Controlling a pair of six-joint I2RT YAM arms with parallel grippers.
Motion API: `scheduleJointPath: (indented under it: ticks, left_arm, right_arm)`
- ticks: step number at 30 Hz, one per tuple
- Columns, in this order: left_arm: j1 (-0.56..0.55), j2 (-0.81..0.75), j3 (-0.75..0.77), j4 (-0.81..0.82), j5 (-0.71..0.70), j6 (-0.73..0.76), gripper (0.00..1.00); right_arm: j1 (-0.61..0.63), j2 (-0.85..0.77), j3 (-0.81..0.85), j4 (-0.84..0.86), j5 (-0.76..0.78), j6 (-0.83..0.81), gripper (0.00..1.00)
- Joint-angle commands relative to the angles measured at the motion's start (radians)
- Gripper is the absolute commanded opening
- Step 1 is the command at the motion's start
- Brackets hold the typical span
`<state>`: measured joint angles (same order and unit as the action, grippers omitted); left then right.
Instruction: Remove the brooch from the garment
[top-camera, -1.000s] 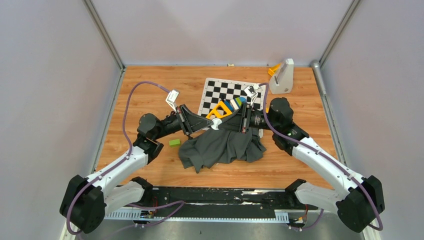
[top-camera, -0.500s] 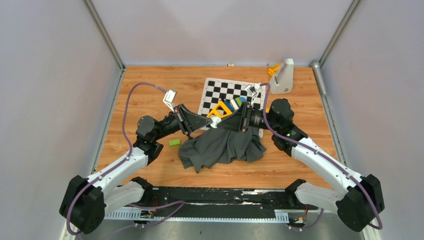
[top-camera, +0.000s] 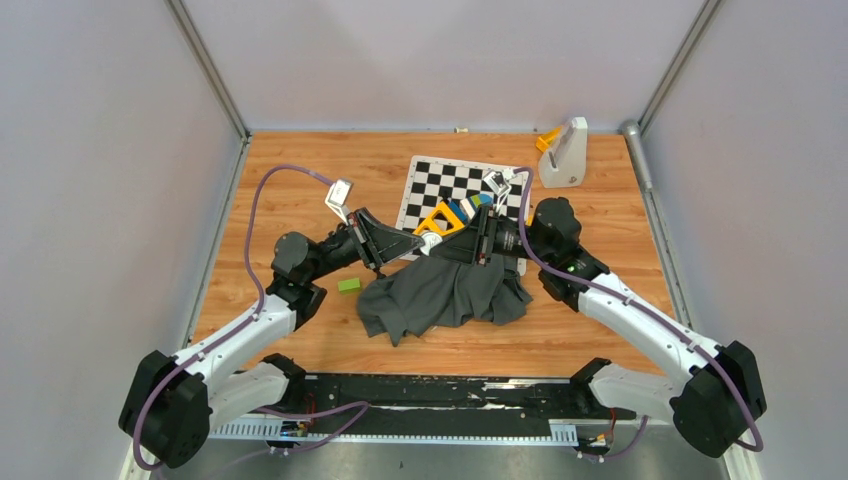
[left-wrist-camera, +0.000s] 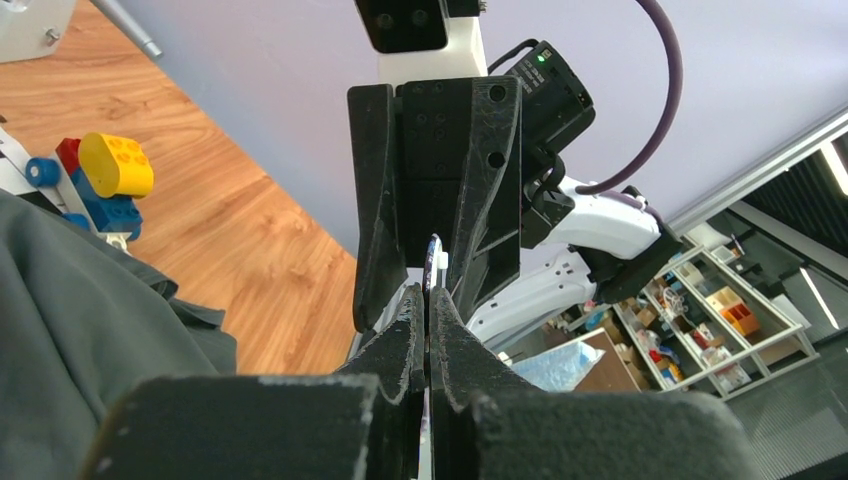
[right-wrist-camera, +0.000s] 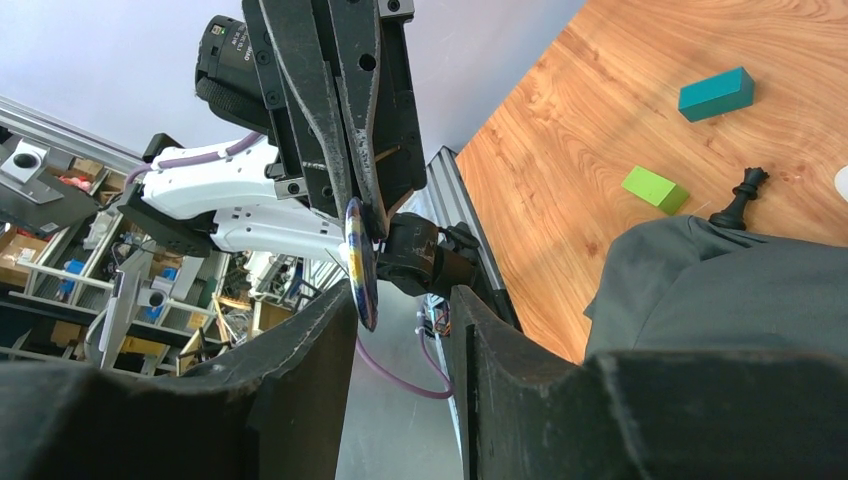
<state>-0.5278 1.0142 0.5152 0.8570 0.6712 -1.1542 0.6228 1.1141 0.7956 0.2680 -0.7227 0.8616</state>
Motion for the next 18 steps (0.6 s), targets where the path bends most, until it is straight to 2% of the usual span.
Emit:
scheduleJointPath:
  ticks: [1,7,8,9,10,18]
  left_arm:
    - [0.0,-0.004,-0.007,0.037,-0.012,-0.007,0.0]
    - [0.0,-0.009,-0.009,0.037,-0.017,-0.005,0.0]
    - [0.0,-0.008,-0.008,0.037,-0.017,-0.005,0.0]
    - [0.0,-0.008,-0.009,0.036,-0.02,-0.006,0.0]
    - [0.0,-0.009,-0.01,0.036,-0.022,-0.006,0.0]
    - [0.001,-0.01,-0.007,0.036,-0.023,-0.009,0.0]
  right_arm:
    - [0.008,0.007,0.045,0.054,0.019,-0.018,0.39]
    - [0.013,-0.002,0.038,0.074,0.012,-0.023,0.43]
    - [0.015,-0.005,0.035,0.079,0.008,-0.027,0.47]
    - [0.017,-0.014,0.028,0.082,0.01,-0.036,0.56]
    - [0.017,-0.017,0.026,0.083,0.011,-0.038,0.57]
    - [0.021,-0.004,0.047,0.06,0.027,-0.043,0.49]
